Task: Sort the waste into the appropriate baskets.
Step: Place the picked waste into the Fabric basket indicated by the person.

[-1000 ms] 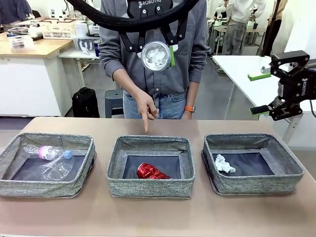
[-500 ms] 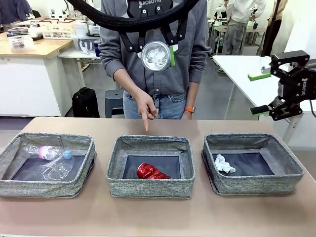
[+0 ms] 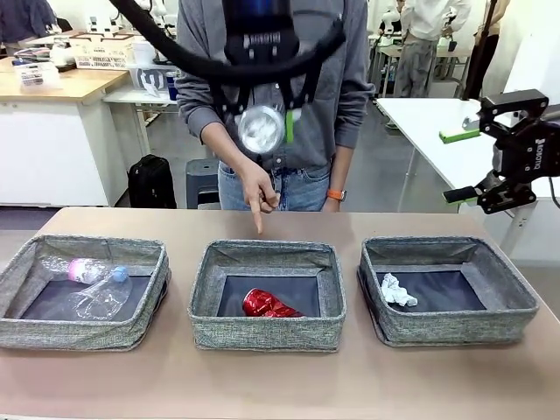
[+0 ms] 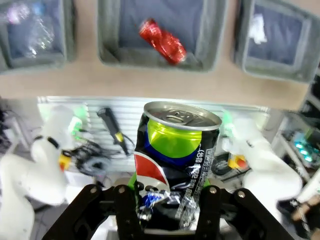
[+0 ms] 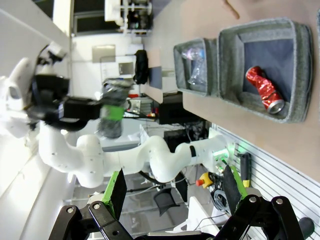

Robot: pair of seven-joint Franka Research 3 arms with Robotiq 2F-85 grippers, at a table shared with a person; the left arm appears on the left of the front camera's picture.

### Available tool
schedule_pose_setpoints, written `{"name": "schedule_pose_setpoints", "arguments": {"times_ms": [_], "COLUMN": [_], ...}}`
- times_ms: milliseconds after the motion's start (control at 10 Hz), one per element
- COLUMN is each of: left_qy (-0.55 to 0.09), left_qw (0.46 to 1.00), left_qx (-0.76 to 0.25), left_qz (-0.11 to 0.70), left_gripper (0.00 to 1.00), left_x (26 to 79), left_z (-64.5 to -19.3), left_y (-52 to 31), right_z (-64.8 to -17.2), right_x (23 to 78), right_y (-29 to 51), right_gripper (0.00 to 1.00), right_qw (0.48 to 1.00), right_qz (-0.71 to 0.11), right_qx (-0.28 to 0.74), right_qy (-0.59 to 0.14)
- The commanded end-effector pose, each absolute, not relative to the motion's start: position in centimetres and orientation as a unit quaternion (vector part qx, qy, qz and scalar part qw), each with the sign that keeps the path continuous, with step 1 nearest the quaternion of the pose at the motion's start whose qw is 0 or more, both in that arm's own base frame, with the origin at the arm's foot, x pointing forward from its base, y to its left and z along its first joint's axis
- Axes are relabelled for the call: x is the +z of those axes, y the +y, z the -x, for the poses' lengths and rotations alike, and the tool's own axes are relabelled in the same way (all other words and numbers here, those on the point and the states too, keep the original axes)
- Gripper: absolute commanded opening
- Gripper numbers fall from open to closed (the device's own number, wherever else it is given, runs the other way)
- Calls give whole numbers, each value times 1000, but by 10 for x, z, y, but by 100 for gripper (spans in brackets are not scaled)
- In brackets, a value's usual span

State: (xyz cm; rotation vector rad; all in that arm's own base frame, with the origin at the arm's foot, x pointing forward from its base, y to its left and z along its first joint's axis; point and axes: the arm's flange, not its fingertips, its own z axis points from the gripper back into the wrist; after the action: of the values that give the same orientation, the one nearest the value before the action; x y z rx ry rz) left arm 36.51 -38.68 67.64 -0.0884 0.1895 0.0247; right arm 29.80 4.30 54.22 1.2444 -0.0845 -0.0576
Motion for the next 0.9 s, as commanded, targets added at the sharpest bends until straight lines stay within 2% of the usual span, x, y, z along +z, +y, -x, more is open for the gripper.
{"name": "schedule_pose_setpoints", "arguments": {"times_ms": [0,500,800], "left_qy": [73,71,30], "left_qw": [997,997,999], "left_qx": [-22,-44,-12], "left_qz": [32,10,7], "left_gripper": [41,41,41], "left_x": [620,531,515], "left_z": [-372,-380,-385], "left_y": [-385,-382,-383], "right_z": [-297,-297,-297], "right_x": [544,544,544], "right_y": [44,44,44], "right_gripper": [100,100,100], "right_qw": [808,808,808], "right_qz": [-588,-588,-588], "right_qx": [-32,-32,-32], "right_qy": [-36,-36,-36]}}
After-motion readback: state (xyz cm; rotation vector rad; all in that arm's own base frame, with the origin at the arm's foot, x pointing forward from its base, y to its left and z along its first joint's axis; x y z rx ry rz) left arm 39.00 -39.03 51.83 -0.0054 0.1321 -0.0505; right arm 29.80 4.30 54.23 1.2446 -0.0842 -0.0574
